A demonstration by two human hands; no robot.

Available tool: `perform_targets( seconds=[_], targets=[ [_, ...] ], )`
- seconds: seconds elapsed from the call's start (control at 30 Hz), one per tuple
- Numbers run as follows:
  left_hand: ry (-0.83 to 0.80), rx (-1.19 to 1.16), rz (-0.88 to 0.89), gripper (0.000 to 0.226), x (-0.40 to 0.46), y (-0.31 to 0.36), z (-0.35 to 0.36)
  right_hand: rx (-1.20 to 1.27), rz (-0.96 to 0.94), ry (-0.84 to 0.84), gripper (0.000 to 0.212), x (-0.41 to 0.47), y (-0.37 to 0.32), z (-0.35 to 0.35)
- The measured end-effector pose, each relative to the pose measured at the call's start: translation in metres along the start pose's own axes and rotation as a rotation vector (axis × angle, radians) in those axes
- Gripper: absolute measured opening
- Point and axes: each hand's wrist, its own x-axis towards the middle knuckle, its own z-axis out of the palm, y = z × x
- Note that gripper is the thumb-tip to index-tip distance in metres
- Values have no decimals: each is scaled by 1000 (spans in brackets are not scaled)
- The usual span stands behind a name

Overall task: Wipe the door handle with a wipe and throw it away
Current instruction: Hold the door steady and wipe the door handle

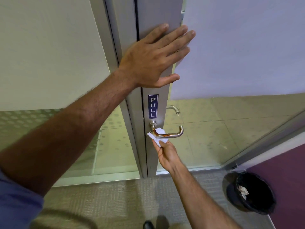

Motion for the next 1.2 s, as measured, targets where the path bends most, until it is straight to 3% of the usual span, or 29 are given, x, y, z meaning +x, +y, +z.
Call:
perform_targets(
  seconds=[0.1, 0.2, 0.27, 0.37, 0.4, 0.5, 0.57, 0.6, 0.63, 0.8, 0.87, 0.97, 1.03, 1.2],
  targets=[
    [-8, -1, -1, 72, 0, 0, -1, 105, 160, 41, 37, -7, 3, 1],
    [-11, -15, 1, 71, 1, 2, -2, -187, 210, -35, 35, -30, -7, 3],
    [-12, -7, 2, 72, 2, 1, -2, -579, -12, -111, 37, -41, -27, 12],
    [-23, -7, -6, 72, 2, -1, -5, -1465, -582, -57, 33, -37, -61, 41],
    [-29, -16, -6, 72, 2, -1, -6, -1647, -648, -49, 29, -30, -67, 50],
    [-36, -24, -4, 72, 1, 2, -8, -2042, -399, -68, 34, -10, -69, 69],
    [-36, -25, -3, 73, 1, 1, -9, -2294, -300, -215, 12, -8, -61, 72],
    [-32, -26, -5, 73, 2, 0, -9, -2386, -299, -299, 17, -9, -60, 72],
    [-28, -28, -6, 73, 3, 0, -10, -2425, -356, -355, 25, -7, -57, 67],
    [-36, -46, -3, 74, 2, 0, -9, -2450, -532, -443, 23, -3, -50, 62],
    [-39, -49, -7, 75, 1, 0, -9, -2482, -552, -368, 13, 3, -46, 60],
    [-33, -37, -14, 74, 1, 0, -8, -2532, -577, -225, 42, 12, -39, 53],
    [-35, -30, -12, 74, 1, 0, -7, -2499, -583, -222, 47, 15, -37, 46],
    [-28, -15, -2, 72, 2, 1, -5, -2380, -641, -464, 38, 11, -60, 19]
  ],
)
